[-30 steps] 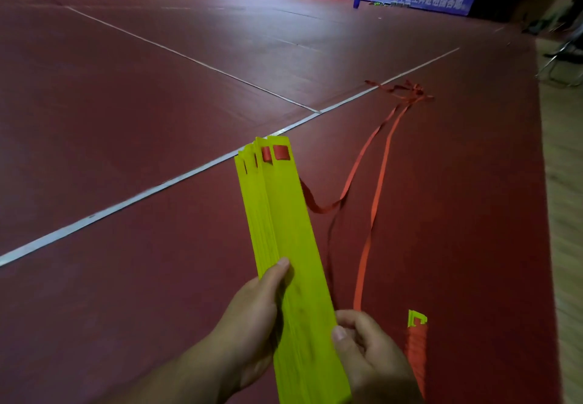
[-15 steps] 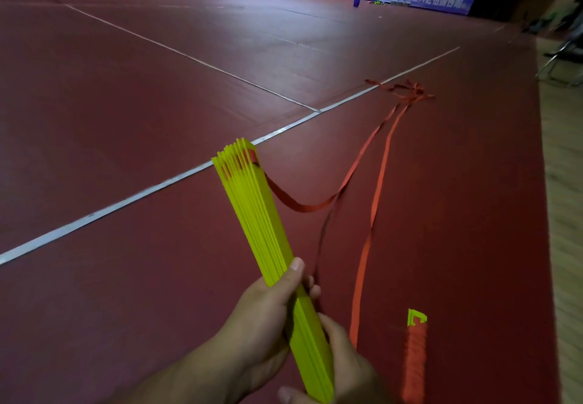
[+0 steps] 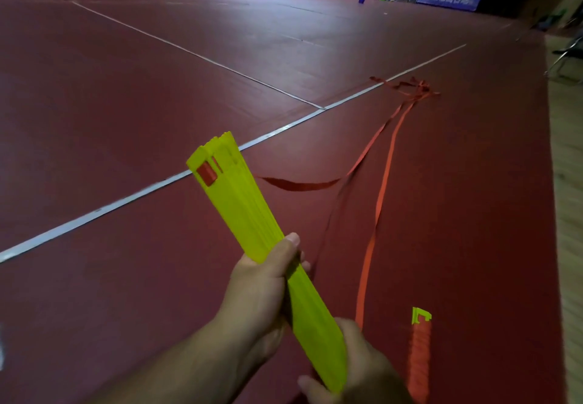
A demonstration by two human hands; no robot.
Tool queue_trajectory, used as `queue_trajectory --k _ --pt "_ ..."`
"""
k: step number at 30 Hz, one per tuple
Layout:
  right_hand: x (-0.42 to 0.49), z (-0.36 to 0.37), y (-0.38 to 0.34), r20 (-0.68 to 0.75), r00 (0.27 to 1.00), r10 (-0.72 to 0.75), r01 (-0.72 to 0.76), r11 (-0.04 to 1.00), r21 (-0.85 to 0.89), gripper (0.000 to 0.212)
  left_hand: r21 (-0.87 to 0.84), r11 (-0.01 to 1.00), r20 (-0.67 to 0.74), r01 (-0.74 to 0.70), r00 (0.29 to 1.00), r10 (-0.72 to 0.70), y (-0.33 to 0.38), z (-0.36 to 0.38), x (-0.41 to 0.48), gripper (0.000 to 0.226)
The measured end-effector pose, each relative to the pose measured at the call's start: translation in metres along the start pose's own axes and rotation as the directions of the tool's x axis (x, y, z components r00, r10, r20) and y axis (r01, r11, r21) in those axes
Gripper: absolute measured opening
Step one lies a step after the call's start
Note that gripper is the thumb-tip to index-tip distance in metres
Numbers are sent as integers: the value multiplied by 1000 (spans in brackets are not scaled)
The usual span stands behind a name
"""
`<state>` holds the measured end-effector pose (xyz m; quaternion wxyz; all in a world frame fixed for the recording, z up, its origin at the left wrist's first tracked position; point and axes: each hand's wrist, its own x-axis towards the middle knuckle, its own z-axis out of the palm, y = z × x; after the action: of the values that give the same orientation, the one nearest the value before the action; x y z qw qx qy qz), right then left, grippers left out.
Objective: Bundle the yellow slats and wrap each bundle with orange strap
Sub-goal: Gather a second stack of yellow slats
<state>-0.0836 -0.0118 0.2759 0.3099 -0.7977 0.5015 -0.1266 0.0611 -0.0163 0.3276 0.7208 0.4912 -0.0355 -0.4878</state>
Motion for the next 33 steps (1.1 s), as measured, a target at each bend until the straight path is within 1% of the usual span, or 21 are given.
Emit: queue_trajectory --k 1,3,4,6,9,11,12,14,16,17,19,21,22,24,25,26,28,29,31,32,33 --pt "1 -4 -1 49 999 2 -2 1000 -8 83 -8 1000 -45 -17 999 17 -2 2 -1 16" --pt "6 -7 -1 42 998 41 -37 995 -90 62 -45 999 -39 7 999 -9 -1 2 -2 21" --pt "8 -8 -4 18 995 95 -93 992 -86 44 -43 998 23 40 999 -39 1 0 -1 31" --pt "9 -12 -7 45 985 165 -164 986 -37 26 -15 994 201 110 974 -105 10 -4 1 49" --pt "15 -15 -4 113 979 169 -174 984 31 24 -108 971 437 214 887 -147 20 -7 -1 33" --pt "12 -16 -4 243 962 124 -142 988 57 37 -161 966 425 202 897 -117 18 -2 -4 14" --pt "7 -15 -6 243 964 108 -132 988 85 42 -167 973 374 161 923 -88 15 1 -3 15" --pt "1 -14 -10 82 987 137 -147 981 124 55 -158 986 235 44 972 -5 11 7 -1 16" --pt "0 -9 -11 53 986 159 -164 982 97 67 -124 991 152 -40 987 59 11 10 -2 18" --pt "1 -7 -13 76 980 184 -190 978 85 62 -109 993 156 -54 985 71 13 11 -3 23" --pt "9 -14 -17 83 974 209 -211 977 20 32 -48 998 252 -36 967 47 20 11 -3 44" --pt "19 -29 -16 77 981 178 -185 978 95 21 41 999 360 14 932 -28 27 5 6 67" --pt "24 -38 -13 66 986 153 -164 966 198 24 88 995 363 36 929 -66 31 0 11 68" --pt "27 -52 -5 40 984 173 -172 869 463 19 276 957 295 86 940 -169 26 -12 20 42" --pt "27 -57 0 55 979 198 -190 772 606 15 451 889 267 83 938 -223 17 -21 20 26" --pt "29 -62 4 82 974 213 -204 651 731 15 646 763 275 29 923 -268 10 -29 19 20" --pt "30 -73 10 146 964 223 -226 395 891 19 873 449 386 -189 830 -402 -8 -43 13 29" --pt "32 -78 11 171 960 221 -236 315 919 19 896 336 431 -290 749 -503 -15 -47 9 36" --pt "33 -87 16 200 955 221 -252 239 938 24 872 141 423 -468 579 -697 -29 -52 0 55" --pt "32 -91 20 208 955 211 -251 204 946 26 808 75 436 -584 508 -743 -38 -54 -4 65" --pt "33 -94 21 212 959 188 -245 172 954 25 720 61 487 -692 439 -755 -45 -56 -5 73"
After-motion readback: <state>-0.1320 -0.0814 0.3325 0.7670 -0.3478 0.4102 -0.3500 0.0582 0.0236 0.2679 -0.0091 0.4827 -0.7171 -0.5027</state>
